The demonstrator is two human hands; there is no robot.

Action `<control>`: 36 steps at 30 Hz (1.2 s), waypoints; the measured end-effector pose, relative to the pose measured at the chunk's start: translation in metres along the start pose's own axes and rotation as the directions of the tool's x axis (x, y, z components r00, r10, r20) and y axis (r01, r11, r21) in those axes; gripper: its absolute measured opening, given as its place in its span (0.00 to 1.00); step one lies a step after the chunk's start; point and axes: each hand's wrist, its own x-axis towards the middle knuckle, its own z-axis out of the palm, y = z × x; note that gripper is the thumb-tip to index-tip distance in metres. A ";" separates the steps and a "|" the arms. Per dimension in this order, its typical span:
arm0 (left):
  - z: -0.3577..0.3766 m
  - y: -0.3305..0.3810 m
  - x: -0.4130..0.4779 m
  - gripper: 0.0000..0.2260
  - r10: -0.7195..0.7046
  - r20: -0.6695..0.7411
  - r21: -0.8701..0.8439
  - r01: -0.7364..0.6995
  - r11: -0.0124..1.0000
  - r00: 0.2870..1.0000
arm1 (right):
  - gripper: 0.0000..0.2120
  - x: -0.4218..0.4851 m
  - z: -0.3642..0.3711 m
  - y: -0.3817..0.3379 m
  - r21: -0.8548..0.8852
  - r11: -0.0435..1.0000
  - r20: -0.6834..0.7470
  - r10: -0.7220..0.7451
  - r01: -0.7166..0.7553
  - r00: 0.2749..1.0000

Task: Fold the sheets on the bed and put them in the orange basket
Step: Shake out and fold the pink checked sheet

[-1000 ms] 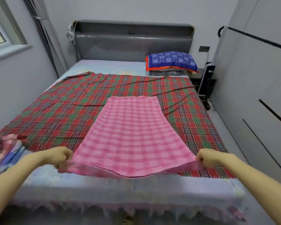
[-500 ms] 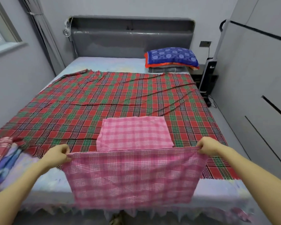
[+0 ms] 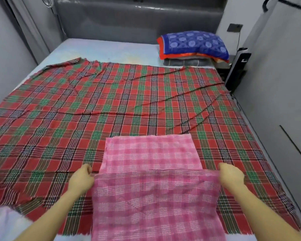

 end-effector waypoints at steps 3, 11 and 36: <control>0.026 0.011 0.035 0.05 -0.021 -0.019 -0.084 0.019 0.996 1.000 | 0.16 0.021 0.024 -0.034 0.068 0.996 0.022 -0.062 0.060 0.998; 0.080 0.032 0.134 0.09 -0.171 -0.033 -0.199 0.161 0.967 0.985 | 0.16 0.097 0.047 -0.153 0.295 0.919 0.075 -0.295 0.261 0.953; 0.165 0.033 0.208 0.14 -0.205 0.307 -0.490 0.339 0.803 0.929 | 0.08 0.188 0.117 -0.382 0.372 0.599 -0.358 -0.612 0.709 0.705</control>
